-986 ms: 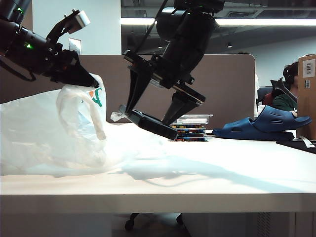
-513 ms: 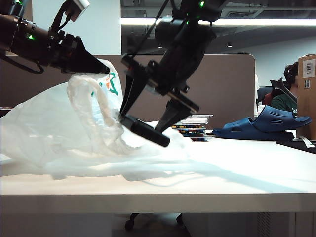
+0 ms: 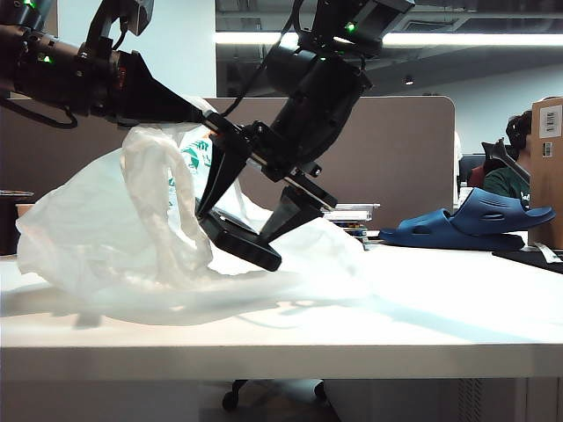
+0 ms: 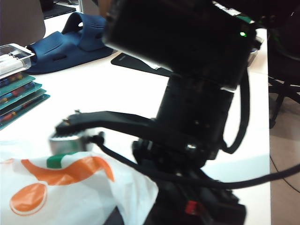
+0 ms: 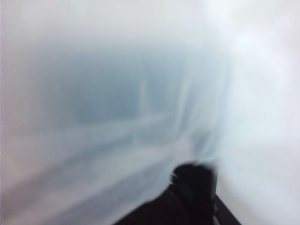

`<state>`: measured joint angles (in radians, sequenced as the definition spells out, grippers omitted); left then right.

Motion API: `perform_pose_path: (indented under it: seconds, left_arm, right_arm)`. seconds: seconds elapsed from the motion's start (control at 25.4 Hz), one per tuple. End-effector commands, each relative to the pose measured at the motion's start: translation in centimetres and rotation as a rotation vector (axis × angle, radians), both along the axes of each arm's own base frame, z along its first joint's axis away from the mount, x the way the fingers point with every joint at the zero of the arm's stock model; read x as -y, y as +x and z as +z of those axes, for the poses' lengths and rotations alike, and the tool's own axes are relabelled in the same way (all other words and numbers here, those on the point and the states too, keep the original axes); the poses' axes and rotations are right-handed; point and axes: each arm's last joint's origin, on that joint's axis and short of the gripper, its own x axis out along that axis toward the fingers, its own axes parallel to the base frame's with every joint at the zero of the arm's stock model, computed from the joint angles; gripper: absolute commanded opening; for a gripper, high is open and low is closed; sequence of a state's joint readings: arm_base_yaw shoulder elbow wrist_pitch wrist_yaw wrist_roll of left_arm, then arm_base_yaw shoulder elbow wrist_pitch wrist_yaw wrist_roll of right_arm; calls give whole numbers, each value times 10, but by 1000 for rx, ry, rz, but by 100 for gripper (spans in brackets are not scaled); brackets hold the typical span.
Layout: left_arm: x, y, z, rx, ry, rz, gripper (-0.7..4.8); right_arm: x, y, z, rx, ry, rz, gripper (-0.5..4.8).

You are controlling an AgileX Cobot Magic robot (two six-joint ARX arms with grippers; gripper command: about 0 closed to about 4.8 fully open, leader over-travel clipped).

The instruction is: Put the power bank into the bag.

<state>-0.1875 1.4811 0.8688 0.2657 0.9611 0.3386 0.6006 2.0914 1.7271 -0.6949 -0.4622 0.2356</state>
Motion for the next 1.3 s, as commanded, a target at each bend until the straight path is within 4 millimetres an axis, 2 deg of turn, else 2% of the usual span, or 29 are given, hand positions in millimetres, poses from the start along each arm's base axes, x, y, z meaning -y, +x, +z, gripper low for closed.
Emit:
perform_pose_path:
  seconds: [0.04,0.43,0.71,0.83,1.3]
  left_arm:
    - [0,0,3,3,-8,-11,-6]
    - [1,-2,3,1,-29,-71,-6]
    - [1,-2,3,1,-29,-70,-6]
    - [1,-2,3,4,-27,-66,-6]
    - [1,-1,3,7,-24,-54,-6]
  right_arm:
    - [-4,7,9,75,71,-6,229]
    - [-16,27,-14,72,205,-48,229]
    - [-21,35,-6,113,319,-77,229]
    - [-24,35,-9,108,331,-65,229]
    - [-32,37,-51,5,295,-40,229]
